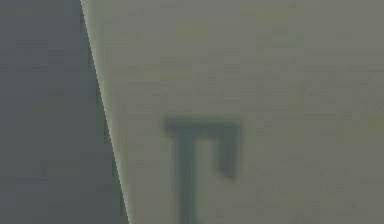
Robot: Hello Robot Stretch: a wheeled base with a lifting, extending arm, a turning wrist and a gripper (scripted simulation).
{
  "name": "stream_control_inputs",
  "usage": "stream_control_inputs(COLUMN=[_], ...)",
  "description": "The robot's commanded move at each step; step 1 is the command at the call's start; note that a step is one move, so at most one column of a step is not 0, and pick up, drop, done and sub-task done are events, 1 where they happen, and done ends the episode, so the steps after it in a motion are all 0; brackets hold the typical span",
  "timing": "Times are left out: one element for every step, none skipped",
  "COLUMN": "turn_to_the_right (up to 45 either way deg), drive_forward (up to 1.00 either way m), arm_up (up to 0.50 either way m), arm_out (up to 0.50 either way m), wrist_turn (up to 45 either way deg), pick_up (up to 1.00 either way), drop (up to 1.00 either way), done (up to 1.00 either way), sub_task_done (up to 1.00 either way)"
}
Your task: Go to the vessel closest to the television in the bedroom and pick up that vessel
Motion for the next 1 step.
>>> stream_control_inputs(turn_to_the_right=[0.0], drive_forward=[0.0], arm_up=[0.0], arm_out=[0.0], wrist_turn=[0.0], pick_up=[1.0], drop=[0.0], done=[0.0], sub_task_done=[0.0])
